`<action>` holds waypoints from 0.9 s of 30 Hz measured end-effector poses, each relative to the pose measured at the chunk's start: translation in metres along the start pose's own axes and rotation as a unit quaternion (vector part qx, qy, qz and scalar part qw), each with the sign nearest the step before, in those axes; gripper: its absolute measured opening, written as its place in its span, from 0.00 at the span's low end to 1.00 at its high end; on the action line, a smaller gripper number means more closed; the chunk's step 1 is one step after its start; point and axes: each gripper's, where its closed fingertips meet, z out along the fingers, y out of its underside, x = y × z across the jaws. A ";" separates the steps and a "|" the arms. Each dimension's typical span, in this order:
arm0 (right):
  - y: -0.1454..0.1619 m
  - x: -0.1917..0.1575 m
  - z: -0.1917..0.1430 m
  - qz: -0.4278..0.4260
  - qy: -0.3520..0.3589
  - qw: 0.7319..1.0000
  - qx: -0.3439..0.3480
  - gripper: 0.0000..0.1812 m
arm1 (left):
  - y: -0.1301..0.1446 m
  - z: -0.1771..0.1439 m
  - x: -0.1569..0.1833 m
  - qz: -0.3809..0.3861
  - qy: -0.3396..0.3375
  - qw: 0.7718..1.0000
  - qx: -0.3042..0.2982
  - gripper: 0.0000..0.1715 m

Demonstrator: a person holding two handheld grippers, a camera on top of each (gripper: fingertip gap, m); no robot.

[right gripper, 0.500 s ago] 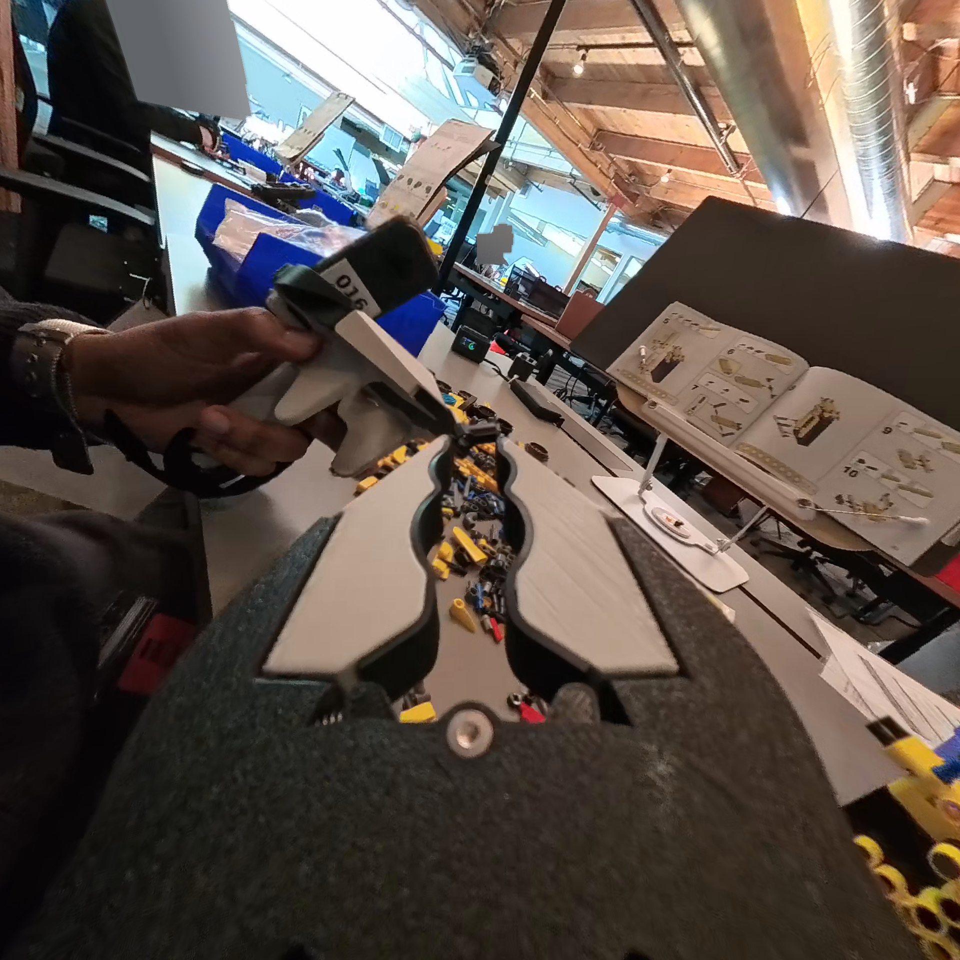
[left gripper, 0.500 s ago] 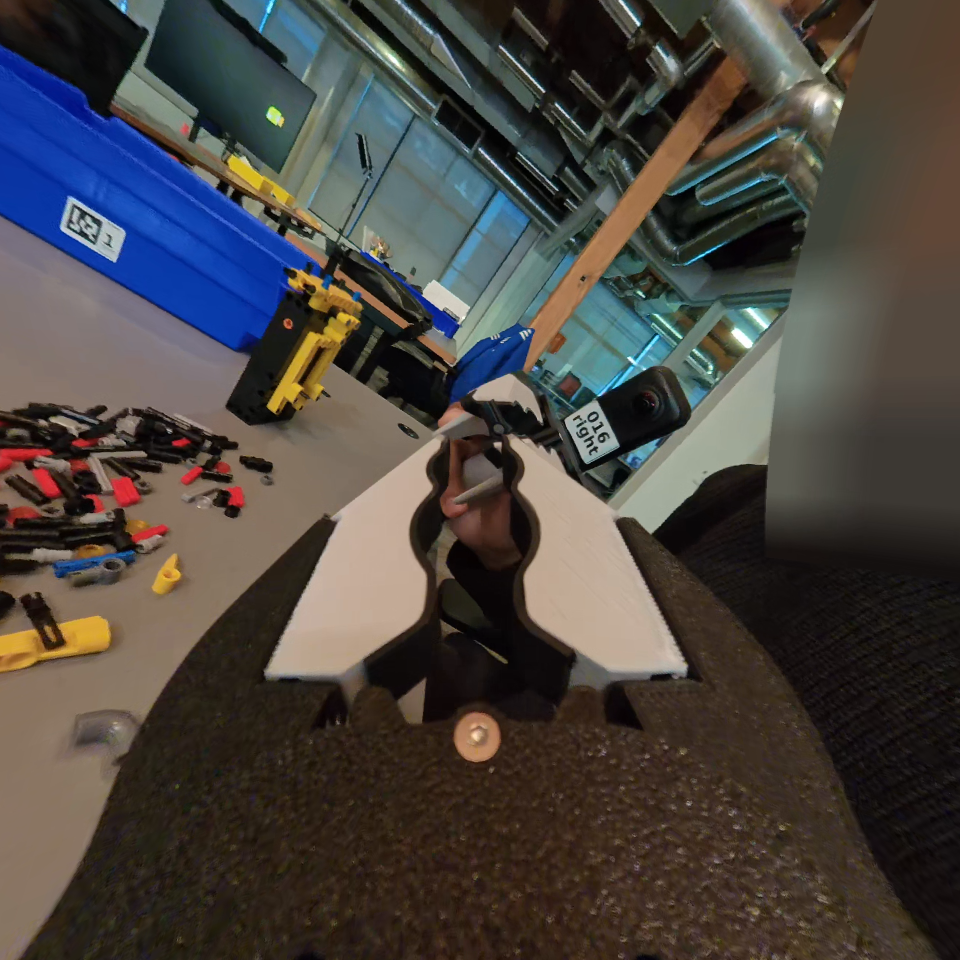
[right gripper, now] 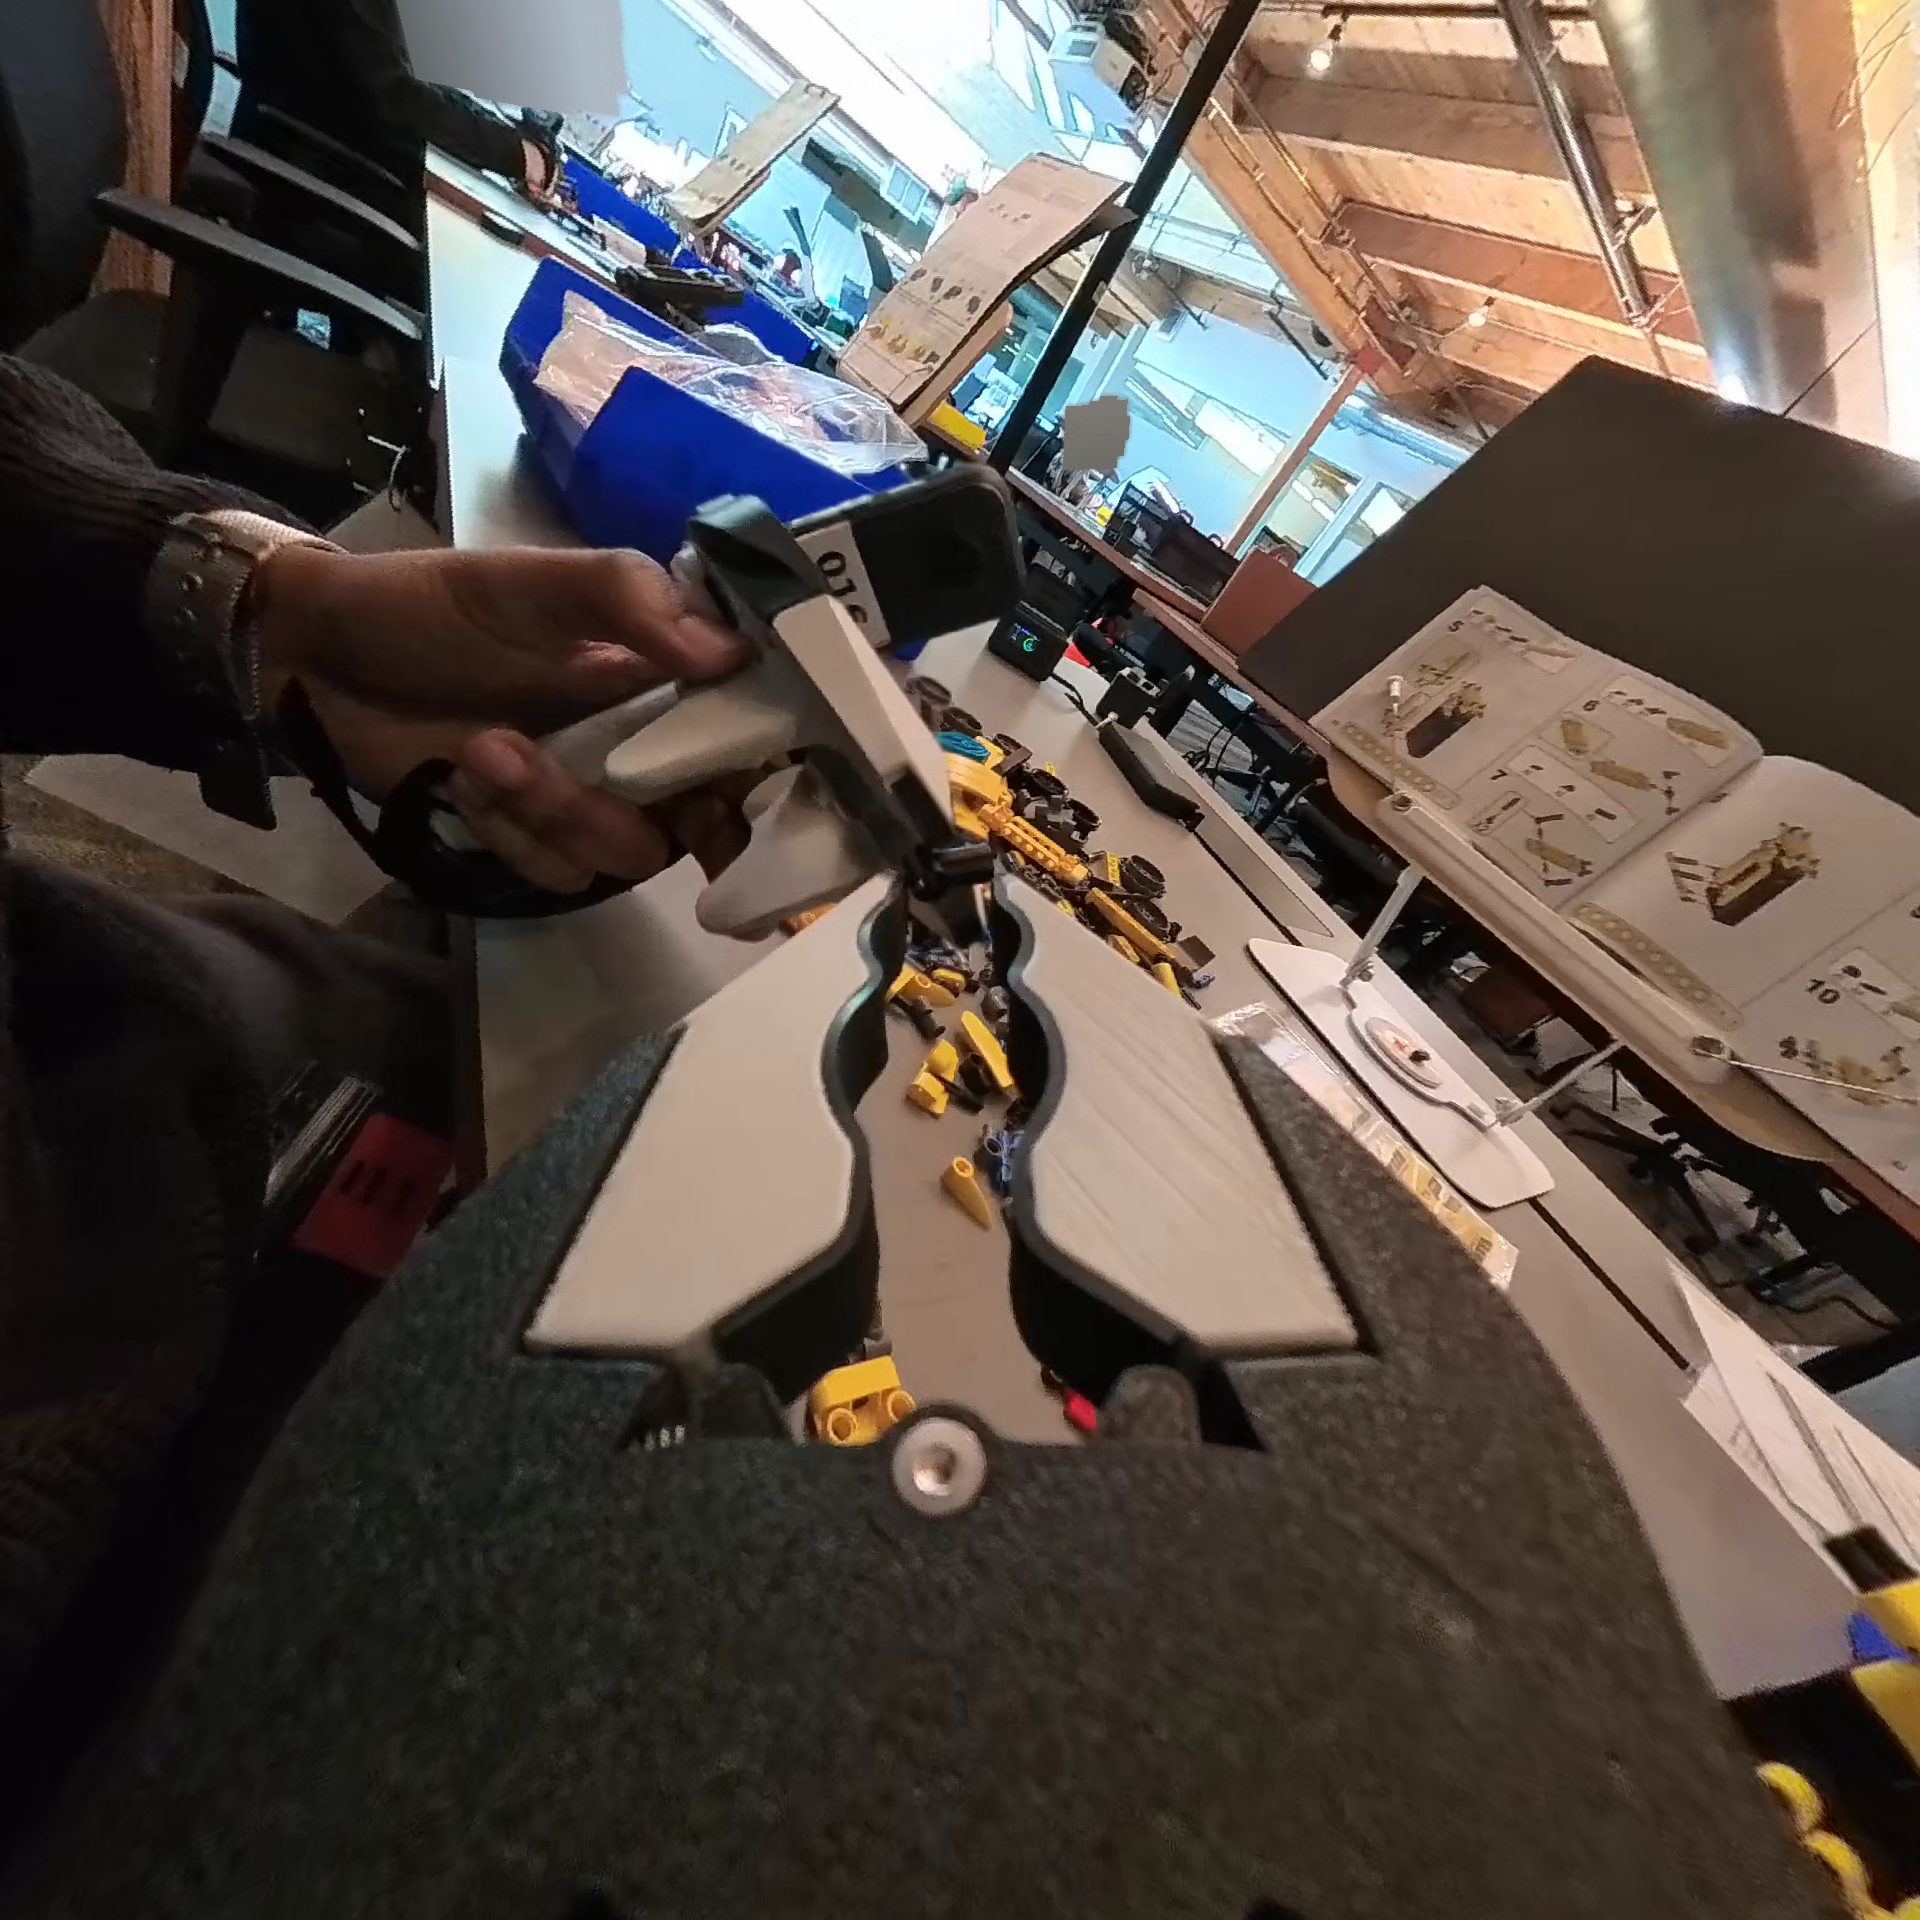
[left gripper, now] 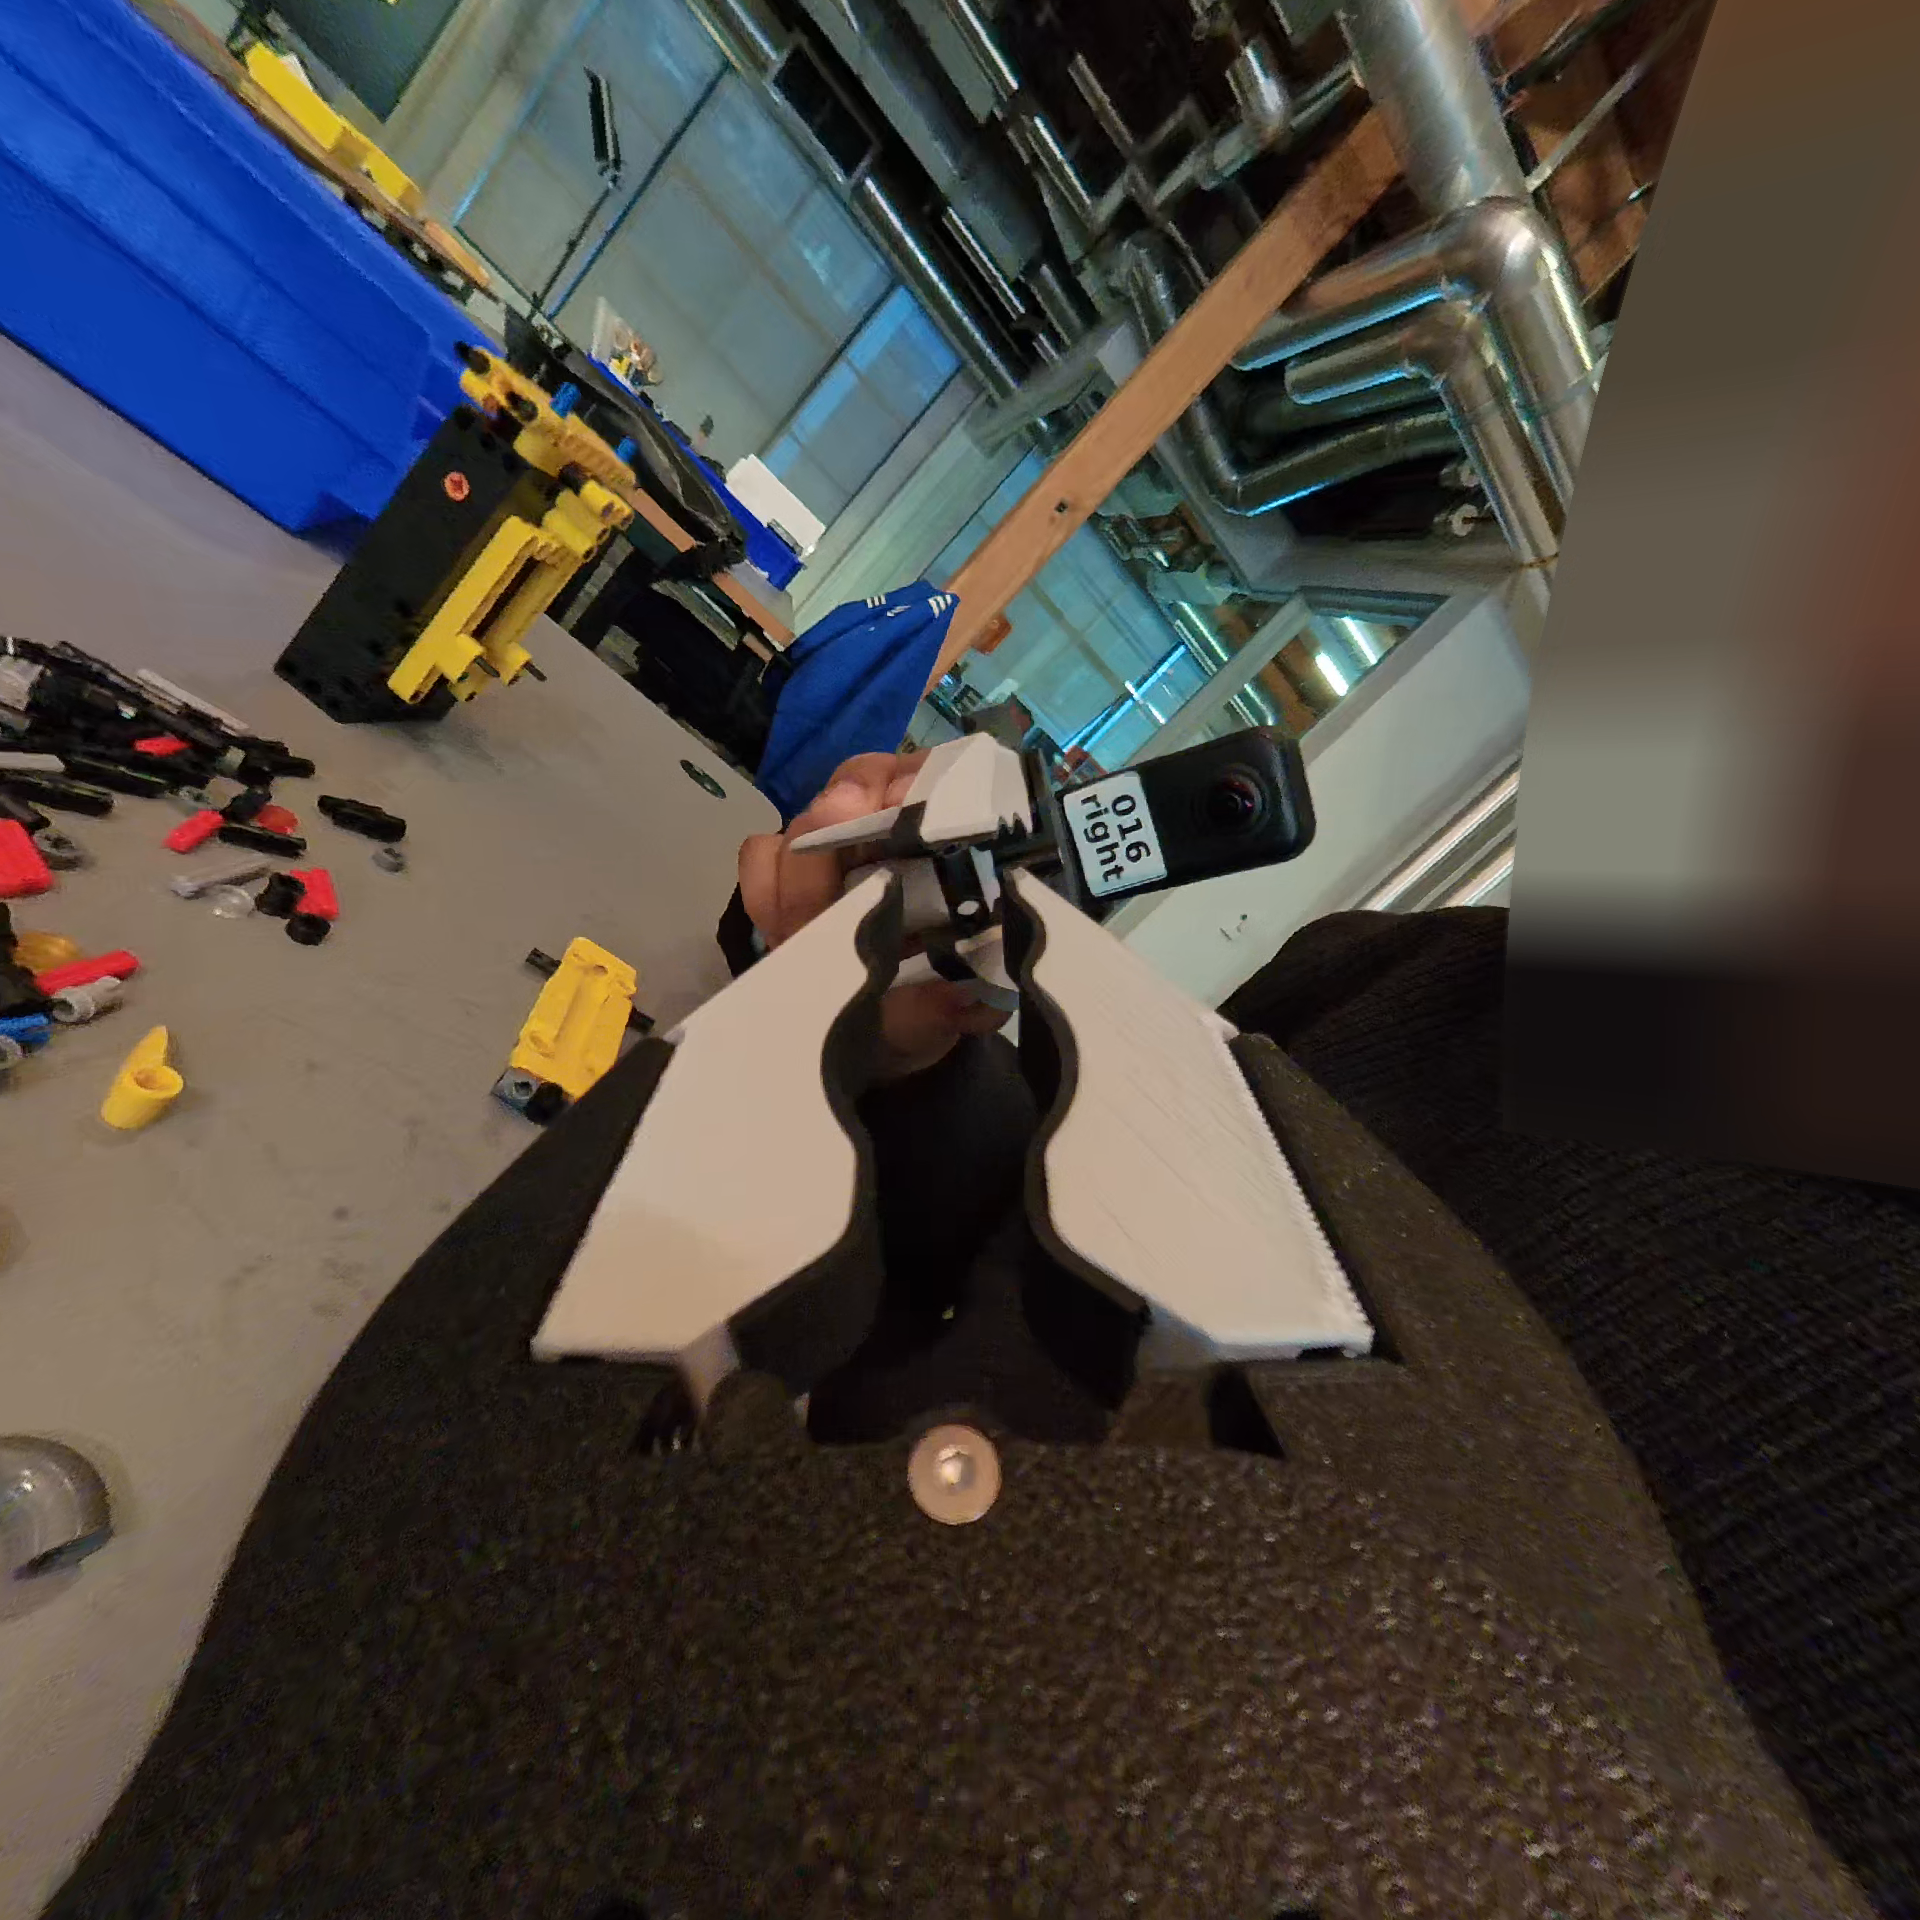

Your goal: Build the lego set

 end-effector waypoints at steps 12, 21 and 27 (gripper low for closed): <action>0.006 0.009 0.000 -0.014 0.027 1.000 -0.003 0.06 | -0.017 -0.014 -0.002 -0.004 0.004 0.999 0.043 0.03; 0.029 0.111 -0.107 0.057 0.253 0.965 0.021 0.03 | -0.090 -0.071 -0.014 0.081 -0.093 0.982 0.146 0.04; 0.061 0.136 -0.161 0.112 0.348 0.931 0.003 0.00 | -0.122 -0.078 -0.044 0.123 -0.138 0.974 0.133 0.04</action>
